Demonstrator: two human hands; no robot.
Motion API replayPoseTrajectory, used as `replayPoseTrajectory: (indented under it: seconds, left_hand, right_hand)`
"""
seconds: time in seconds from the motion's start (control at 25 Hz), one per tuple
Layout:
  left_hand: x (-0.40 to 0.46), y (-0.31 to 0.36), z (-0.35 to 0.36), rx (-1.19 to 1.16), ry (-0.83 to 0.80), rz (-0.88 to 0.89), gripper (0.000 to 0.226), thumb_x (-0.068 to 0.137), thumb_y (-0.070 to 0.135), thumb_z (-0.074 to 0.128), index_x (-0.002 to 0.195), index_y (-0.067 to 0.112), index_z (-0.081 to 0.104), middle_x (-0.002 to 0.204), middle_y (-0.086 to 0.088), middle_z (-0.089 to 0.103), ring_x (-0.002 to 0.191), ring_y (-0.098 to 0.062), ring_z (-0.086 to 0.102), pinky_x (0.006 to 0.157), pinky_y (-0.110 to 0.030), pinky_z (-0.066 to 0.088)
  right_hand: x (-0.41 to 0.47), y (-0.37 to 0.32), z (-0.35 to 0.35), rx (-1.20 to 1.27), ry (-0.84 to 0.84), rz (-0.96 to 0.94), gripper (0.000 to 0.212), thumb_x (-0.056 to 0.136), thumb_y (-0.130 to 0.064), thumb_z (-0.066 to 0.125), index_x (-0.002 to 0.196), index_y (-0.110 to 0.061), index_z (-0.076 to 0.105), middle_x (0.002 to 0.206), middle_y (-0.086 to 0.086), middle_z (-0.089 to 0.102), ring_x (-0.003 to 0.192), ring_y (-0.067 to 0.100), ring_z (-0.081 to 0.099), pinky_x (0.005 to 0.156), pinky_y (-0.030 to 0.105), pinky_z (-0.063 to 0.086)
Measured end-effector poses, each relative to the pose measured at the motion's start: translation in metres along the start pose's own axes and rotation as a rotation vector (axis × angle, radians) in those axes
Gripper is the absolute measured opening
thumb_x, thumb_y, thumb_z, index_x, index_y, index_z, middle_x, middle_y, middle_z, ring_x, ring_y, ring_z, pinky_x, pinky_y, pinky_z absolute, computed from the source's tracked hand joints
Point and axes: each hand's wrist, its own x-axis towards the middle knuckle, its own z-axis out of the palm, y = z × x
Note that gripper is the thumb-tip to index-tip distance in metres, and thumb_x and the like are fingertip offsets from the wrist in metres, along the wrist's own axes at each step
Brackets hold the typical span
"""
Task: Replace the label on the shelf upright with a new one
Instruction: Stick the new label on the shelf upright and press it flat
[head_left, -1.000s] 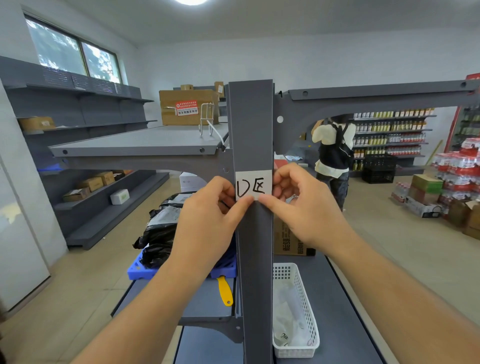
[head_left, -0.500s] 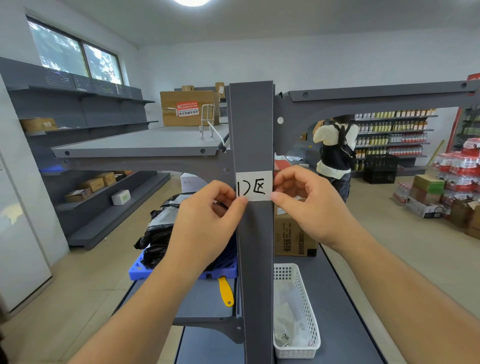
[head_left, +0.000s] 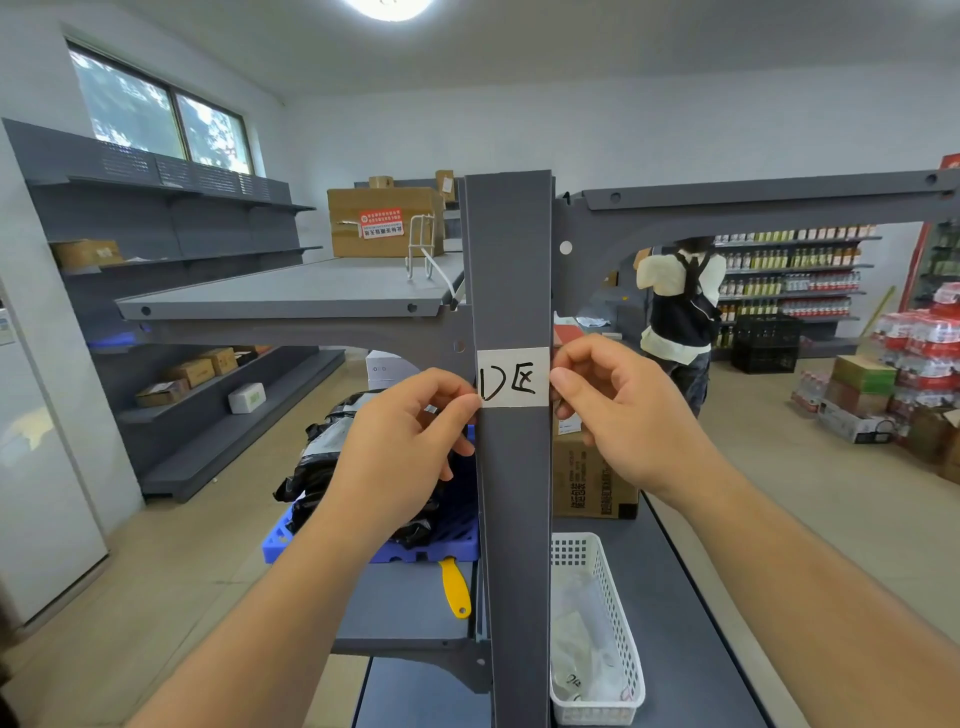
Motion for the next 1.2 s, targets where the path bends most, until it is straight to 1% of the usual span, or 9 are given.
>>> replayPoseTrajectory:
  seconds: [0.12, 0.24, 0.44, 0.56, 0.64, 0.76, 0.88, 1.08, 1.2]
  left_hand:
    - [0.002, 0.005, 0.001, 0.014, 0.011, -0.004, 0.018, 0.101, 0.037, 0.059, 0.089, 0.031, 0.070, 0.077, 0.007, 0.076, 0.049, -0.004, 0.067, 0.048, -0.021, 0.055]
    - [0.010, 0.015, 0.006, 0.139, 0.079, 0.023, 0.038, 0.100, 0.053, 0.052, 0.083, 0.026, 0.071, 0.072, 0.006, 0.075, 0.054, 0.001, 0.070, 0.057, -0.024, 0.058]
    - [0.014, 0.017, 0.006, 0.124, 0.110, 0.012, 0.049, 0.104, 0.051, 0.046, 0.079, 0.019, 0.073, 0.066, 0.006, 0.074, 0.050, -0.004, 0.069, 0.060, -0.025, 0.057]
    - [0.014, 0.019, 0.007, 0.092, 0.122, -0.017, 0.053, 0.104, 0.053, 0.044, 0.074, 0.019, 0.072, 0.067, 0.008, 0.075, 0.049, -0.005, 0.068, 0.061, -0.027, 0.058]
    - [0.015, 0.020, 0.007, 0.102, 0.136, -0.020, 0.054, 0.104, 0.054, 0.045, 0.072, 0.019, 0.072, 0.064, 0.006, 0.075, 0.049, -0.005, 0.069, 0.062, -0.027, 0.059]
    - [0.013, 0.019, 0.006, 0.114, 0.136, -0.013, 0.052, 0.105, 0.052, 0.043, 0.072, 0.022, 0.070, 0.063, 0.005, 0.074, 0.051, -0.006, 0.069, 0.061, -0.028, 0.058]
    - [0.009, 0.020, 0.011, 0.194, 0.148, 0.022, 0.055, 0.098, 0.062, 0.045, 0.070, 0.020, 0.066, 0.063, 0.000, 0.071, 0.056, -0.014, 0.068, 0.061, -0.037, 0.059]
    - [0.010, 0.019, 0.019, 0.366, 0.219, 0.114, 0.051, 0.089, 0.069, 0.056, 0.068, 0.023, 0.059, 0.058, 0.003, 0.063, 0.057, -0.012, 0.060, 0.053, -0.030, 0.049]
    - [0.008, 0.015, 0.017, 0.325, 0.180, 0.098, 0.043, 0.093, 0.064, 0.056, 0.073, 0.026, 0.060, 0.064, 0.005, 0.066, 0.060, -0.009, 0.065, 0.055, -0.027, 0.051]
  right_hand:
    - [0.001, -0.004, 0.000, -0.015, 0.033, 0.003, 0.012, 0.100, -0.032, 0.060, 0.093, -0.027, 0.069, 0.087, -0.001, 0.076, 0.074, 0.011, 0.069, 0.059, 0.021, 0.050]
    - [0.003, -0.007, 0.005, -0.084, 0.090, -0.020, 0.020, 0.100, -0.039, 0.060, 0.091, -0.025, 0.070, 0.085, -0.001, 0.076, 0.074, 0.014, 0.071, 0.066, 0.029, 0.059]
    - [0.003, -0.009, 0.003, 0.014, 0.072, 0.041, 0.022, 0.103, -0.032, 0.056, 0.091, -0.021, 0.071, 0.083, 0.000, 0.076, 0.065, 0.002, 0.065, 0.053, 0.013, 0.047]
    - [0.004, -0.011, 0.002, -0.038, 0.085, -0.002, 0.026, 0.101, -0.038, 0.057, 0.088, -0.022, 0.073, 0.081, -0.002, 0.076, 0.069, 0.005, 0.068, 0.060, 0.019, 0.054]
    - [0.004, -0.011, 0.003, -0.077, 0.089, -0.012, 0.026, 0.102, -0.039, 0.056, 0.088, -0.023, 0.073, 0.080, -0.005, 0.076, 0.071, 0.007, 0.069, 0.066, 0.021, 0.057]
    - [0.001, -0.008, 0.002, -0.044, 0.102, 0.031, 0.022, 0.103, -0.033, 0.056, 0.087, -0.028, 0.071, 0.079, -0.009, 0.074, 0.068, 0.000, 0.067, 0.064, 0.014, 0.051]
    - [-0.003, -0.007, 0.003, -0.050, 0.142, 0.027, 0.013, 0.097, -0.039, 0.063, 0.090, -0.029, 0.069, 0.082, -0.008, 0.073, 0.073, 0.006, 0.068, 0.067, 0.017, 0.052]
    - [-0.004, -0.013, 0.018, -0.074, 0.209, -0.041, 0.024, 0.088, -0.042, 0.075, 0.094, -0.020, 0.067, 0.081, -0.004, 0.070, 0.079, 0.012, 0.064, 0.068, 0.019, 0.053]
    - [-0.006, -0.012, 0.017, -0.090, 0.206, -0.063, 0.015, 0.093, -0.032, 0.072, 0.093, -0.018, 0.066, 0.082, -0.001, 0.070, 0.079, 0.015, 0.062, 0.068, 0.021, 0.051]
